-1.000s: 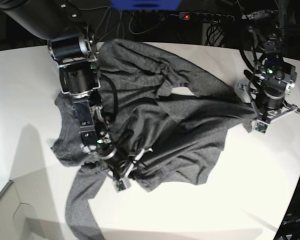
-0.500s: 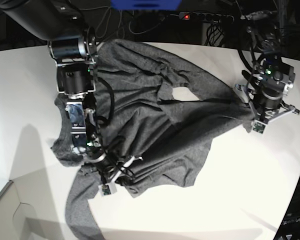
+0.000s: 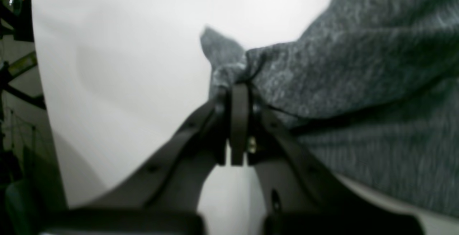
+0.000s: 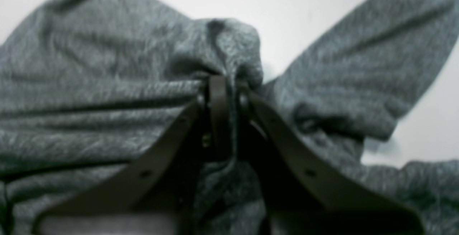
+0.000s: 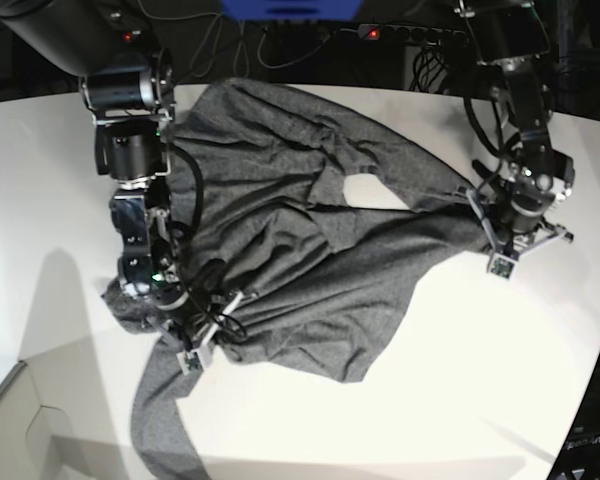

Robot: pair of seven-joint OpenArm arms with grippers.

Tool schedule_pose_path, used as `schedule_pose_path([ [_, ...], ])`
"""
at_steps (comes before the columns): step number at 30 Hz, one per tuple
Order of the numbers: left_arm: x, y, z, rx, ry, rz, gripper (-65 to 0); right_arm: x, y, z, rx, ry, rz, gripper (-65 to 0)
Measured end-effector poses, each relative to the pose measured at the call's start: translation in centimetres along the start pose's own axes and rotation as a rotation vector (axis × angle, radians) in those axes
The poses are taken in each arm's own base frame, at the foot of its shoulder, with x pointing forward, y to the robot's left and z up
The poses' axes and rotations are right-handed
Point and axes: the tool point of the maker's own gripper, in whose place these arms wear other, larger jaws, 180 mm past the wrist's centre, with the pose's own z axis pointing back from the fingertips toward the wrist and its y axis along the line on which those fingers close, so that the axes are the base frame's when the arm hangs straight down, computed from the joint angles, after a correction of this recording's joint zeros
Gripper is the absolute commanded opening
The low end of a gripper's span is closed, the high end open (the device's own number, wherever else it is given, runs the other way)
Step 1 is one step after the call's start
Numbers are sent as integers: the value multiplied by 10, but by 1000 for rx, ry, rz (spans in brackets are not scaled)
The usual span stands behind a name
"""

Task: Layout the t-shirt on the table in an organized manner, then fold the t-shirt properly
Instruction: 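Grasp the shirt edge with the right gripper and pull it toward the hem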

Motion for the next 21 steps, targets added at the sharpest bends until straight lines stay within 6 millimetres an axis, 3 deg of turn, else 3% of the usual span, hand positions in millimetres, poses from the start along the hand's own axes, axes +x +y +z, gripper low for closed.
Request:
schedule_pose_path([
  [3,-6,3,-9,-9,28,3,-650,-13,-5,3,-9,50,-6,-650],
  [7,5,0,-13,-53,-12,54,-650,-27,-21,13,-47,66,-65,-650],
  [10,11,4,-11,-71,-44,78,-650,-33,-29,24,-72,68,-72,-584],
  [15,6,3,-10,-79,-35,92,-650,-34,-25,40,-83,41,-48,-464],
  [21,9,2,-6,-74,-40,92,-650,-35,-23,59,-101,23,-19,-384],
])
